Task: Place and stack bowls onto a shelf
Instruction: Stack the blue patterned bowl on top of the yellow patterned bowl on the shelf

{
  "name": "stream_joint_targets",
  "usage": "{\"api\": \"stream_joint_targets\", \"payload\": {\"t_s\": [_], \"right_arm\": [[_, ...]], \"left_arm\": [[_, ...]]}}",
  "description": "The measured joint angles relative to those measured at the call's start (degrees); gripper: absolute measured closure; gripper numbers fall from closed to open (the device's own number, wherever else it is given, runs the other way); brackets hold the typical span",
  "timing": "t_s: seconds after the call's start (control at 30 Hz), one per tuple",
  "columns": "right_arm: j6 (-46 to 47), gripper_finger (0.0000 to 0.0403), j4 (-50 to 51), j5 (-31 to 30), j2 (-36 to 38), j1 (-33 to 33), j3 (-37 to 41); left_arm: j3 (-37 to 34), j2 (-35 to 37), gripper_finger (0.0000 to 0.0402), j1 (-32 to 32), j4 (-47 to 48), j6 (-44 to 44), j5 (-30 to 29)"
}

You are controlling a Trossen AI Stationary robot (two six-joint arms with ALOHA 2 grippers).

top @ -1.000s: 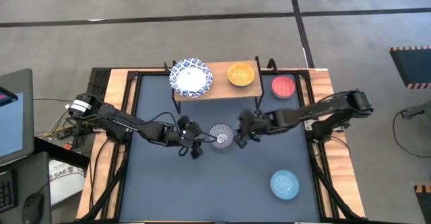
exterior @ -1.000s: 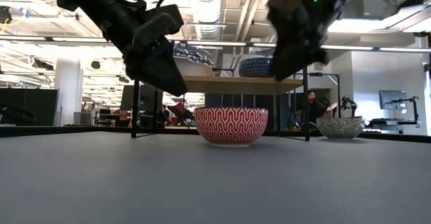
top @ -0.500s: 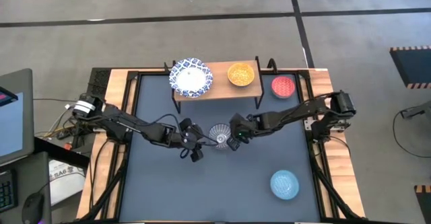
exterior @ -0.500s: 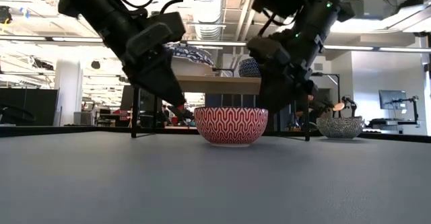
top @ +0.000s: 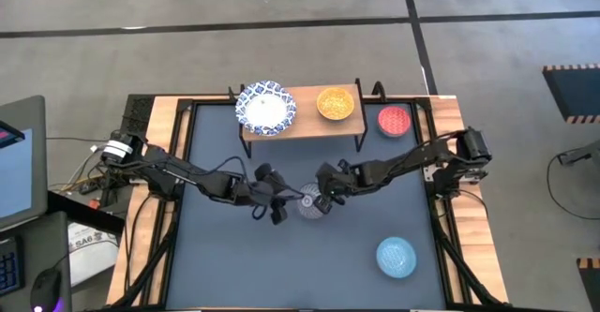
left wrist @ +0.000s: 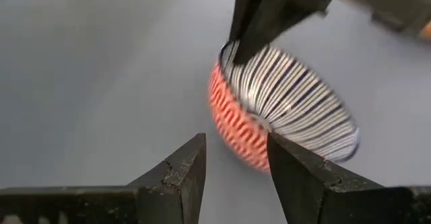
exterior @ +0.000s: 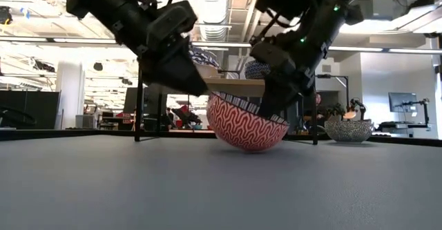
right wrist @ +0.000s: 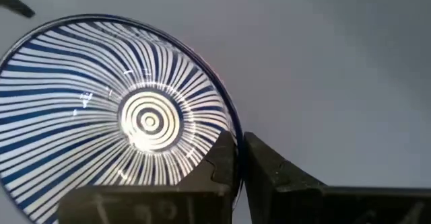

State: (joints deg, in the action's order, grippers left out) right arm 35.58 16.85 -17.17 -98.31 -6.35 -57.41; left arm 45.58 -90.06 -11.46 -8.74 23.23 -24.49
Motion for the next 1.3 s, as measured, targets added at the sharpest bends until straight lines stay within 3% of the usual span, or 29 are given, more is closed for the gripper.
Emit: {"api": "stream_joint_targets", "payload": {"t_s": [0.23, 0.4, 0.57, 0.83, 0.97, 1.13, 1.3], "right_arm": [[-0.3, 0.0365, 4.2, -11.9, 0.4, -3.2, -2.8], [-0.3, 0.0362, 6.6, -16.6, 0.4, -4.9, -5.4], [-3.2, 0.0361, 8.4, -19.7, 0.5, -7.4, -9.0], [-7.4, 0.0359, 14.4, -28.4, 0.5, -11.6, -14.6], [-10.4, 0.0358, 14.5, -31.1, 0.5, -13.4, -16.1], [-11.5, 0.0358, 14.0, -32.5, 0.5, -15.1, -18.1], [-13.5, 0.0357, 14.2, -30.8, 0.7, -16.6, -19.3]], "left_arm": [[0.0, 0.0, 0.026, 0.0, -9.8, -6.2, -2.2], [0.9, 0.0, 0.026, 0.3, -12.6, -12.5, -3.1], [4.3, 0.0, 0.026, 0.6, -6.4, -18.1, -6.1], [12.7, 0.2, 0.0263, 0.5, 14.3, -18.5, -11.1], [14.9, 0.2, 0.0296, 0.5, 17.8, -18.0, -11.3], [16.4, 0.1, 0.0381, 0.5, 18.5, -17.4, -12.5], [16.5, 0.1, 0.0398, 1.1, 19.0, -19.4, -13.0]]}}
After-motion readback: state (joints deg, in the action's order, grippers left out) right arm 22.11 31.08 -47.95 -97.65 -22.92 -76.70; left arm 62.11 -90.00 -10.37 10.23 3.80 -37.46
